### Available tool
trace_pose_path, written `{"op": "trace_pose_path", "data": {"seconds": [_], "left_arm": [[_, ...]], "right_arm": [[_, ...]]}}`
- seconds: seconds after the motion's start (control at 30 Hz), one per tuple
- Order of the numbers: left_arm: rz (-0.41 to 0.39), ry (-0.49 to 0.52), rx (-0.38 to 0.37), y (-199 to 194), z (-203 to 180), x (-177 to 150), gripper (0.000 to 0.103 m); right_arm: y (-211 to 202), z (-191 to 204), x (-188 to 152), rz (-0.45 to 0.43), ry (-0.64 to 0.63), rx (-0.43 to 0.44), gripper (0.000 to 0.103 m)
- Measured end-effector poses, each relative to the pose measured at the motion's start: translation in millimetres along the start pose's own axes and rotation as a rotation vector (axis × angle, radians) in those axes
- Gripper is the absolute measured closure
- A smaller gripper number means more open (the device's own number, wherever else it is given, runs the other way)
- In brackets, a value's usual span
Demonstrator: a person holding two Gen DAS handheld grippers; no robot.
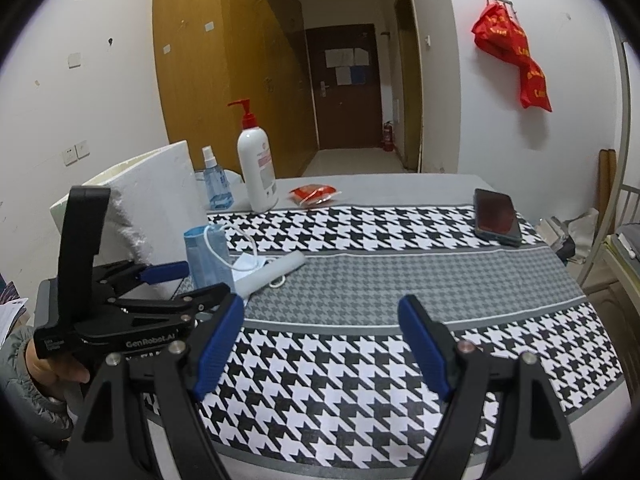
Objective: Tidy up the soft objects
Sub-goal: 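Approach and grasp the standing blue surgical mask with the left gripper, then lift the blue surgical mask off the table with the left gripper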
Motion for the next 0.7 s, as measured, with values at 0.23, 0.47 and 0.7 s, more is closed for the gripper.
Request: {"op": "trace_pose_path", "data": {"seconds": [0.23,0.47,0.7], "left_arm": [[0.031,-0.011,-0.031,5.2,-0.5,-1.5,0.065],[0.032,0.002,-0.062,4.4,-3.8,-2.1,0.084],[0.005,0.048,-0.095,-2.5,-12.9,3.1,0.093]], "right_arm": [[5.7,-1.1,-1.4,0.015,0.000,0.003,0.021],[6.8,-1.0,-0.8,0.017,-0.001,0.005,0.021],[5.9,-1.1,-1.1,0.018,0.002,0.001,0.021]]}}
Point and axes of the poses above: each gripper's, at about its wrist camera, not at the fingertips, and y roughly the way its jaws point, z to its left, x to its top, the point moved 5 cm from there along y, roughly the way its jaws point, and after that the axes turned 8 degrees about y, right-handed, at the moved point
